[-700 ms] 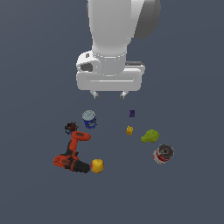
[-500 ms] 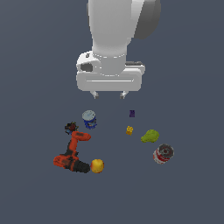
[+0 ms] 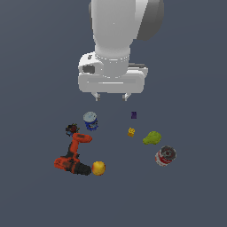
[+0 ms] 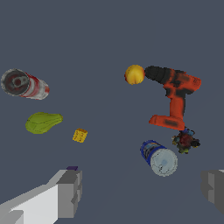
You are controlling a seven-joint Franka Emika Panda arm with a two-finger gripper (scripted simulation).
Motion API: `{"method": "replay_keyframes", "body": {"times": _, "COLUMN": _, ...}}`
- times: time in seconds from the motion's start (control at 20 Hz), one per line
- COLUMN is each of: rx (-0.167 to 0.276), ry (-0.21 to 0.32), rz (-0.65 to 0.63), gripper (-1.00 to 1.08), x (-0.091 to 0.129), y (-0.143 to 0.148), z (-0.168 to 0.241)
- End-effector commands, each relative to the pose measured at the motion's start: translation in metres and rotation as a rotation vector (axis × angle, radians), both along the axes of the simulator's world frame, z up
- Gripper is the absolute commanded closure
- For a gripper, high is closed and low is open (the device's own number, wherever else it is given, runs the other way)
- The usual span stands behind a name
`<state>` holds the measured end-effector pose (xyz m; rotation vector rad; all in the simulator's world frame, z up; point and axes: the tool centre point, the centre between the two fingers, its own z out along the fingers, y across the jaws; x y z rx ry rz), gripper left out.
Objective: Pick up a designated object from a clutter of objects.
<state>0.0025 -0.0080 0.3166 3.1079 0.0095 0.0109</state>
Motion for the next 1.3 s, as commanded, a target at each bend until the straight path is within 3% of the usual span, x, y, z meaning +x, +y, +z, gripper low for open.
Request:
{"method": "replay_keyframes", "body": {"times": 0.0, "rx": 0.001, "ry": 0.0, "rz": -0.005, "gripper": -0.92, "x": 0.001, "y": 0.0, "z": -0.001}}
{"method": "replay_keyframes", "body": {"times": 0.55, "rx": 0.013, "ry": -0.001, "rz": -0.144, "gripper": -0.92, "x": 0.023, "y": -0.005, "z": -0.016}}
{"method": "replay_keyframes", "body": {"times": 1.25, "rx": 0.037, "ry": -0.003, "rz": -0.54, "gripper": -0.92, "x": 0.082, "y": -0.02, "z": -0.071}}
